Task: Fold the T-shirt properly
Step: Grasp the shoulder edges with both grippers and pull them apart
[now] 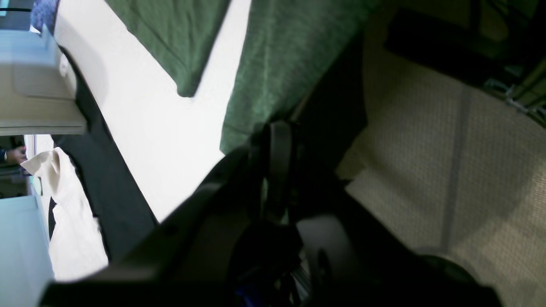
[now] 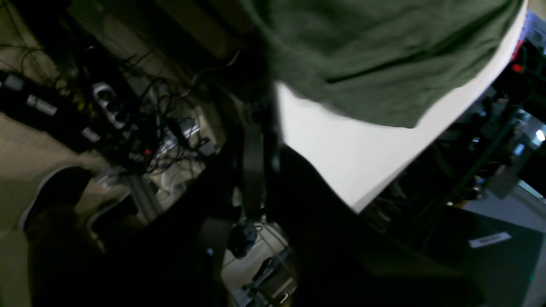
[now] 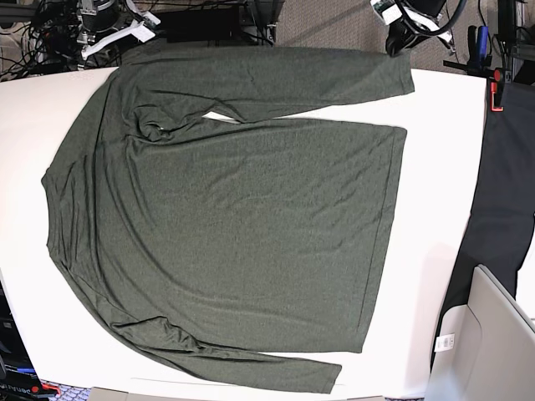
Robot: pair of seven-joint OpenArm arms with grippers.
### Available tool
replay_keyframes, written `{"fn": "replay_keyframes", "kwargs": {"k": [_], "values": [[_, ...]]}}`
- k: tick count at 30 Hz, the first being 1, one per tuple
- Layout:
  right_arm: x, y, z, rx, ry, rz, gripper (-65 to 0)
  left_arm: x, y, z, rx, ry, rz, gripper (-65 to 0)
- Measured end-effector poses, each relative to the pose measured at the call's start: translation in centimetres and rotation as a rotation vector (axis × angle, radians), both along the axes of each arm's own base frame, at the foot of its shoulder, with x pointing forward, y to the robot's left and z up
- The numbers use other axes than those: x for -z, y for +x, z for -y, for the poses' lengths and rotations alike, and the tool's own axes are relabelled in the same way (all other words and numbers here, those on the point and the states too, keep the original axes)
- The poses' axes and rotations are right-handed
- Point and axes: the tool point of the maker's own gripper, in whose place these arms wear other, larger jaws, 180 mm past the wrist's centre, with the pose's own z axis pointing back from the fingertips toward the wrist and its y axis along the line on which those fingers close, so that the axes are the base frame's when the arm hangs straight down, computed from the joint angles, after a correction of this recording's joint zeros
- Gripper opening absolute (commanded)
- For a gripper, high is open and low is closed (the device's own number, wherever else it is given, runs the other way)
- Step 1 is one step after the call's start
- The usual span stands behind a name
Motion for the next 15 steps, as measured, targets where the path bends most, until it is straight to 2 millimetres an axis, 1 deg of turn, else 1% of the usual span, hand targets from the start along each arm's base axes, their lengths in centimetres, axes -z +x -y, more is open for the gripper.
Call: {"fn": "replay_keyframes", "kwargs": {"k": [3,4,7,10,12,14,15], "values": [[-0.6,0.5,1.7,0.044,-0.039,0.022,-64.8,-0.2,0.7,0.1,-0.002,-0.003,0.019,-65.0],[-0.8,0.9,1.9,0.049,-0.047,0.035,-64.8,-0.3,1.1,0.1,-0.003,-0.004,0.031,-65.0],[-1.1,2.4,1.3,0.042,-0.020,0.076,-64.8,-0.7,2.5,0.2,-0.002,-0.008,0.068,-65.0],[-1.3,2.8,1.2,0.042,-0.020,0.086,-64.8,-1.3,4.1,0.1,-0.005,-0.004,0.114,-65.0],[-1.0,2.6,0.6,0.037,-0.016,0.074,-64.6,-1.4,4.3,0.1,-0.004,-0.006,0.120,-65.0],[-0.4,2.1,-1.1,0.004,0.023,0.053,-64.4,-1.3,4.2,0.2,-0.003,-0.008,0.114,-65.0],[0.1,1.4,-2.2,0.011,0.076,0.033,-64.3,-1.2,4.1,0.3,-0.001,-0.009,0.112,-65.0]]}}
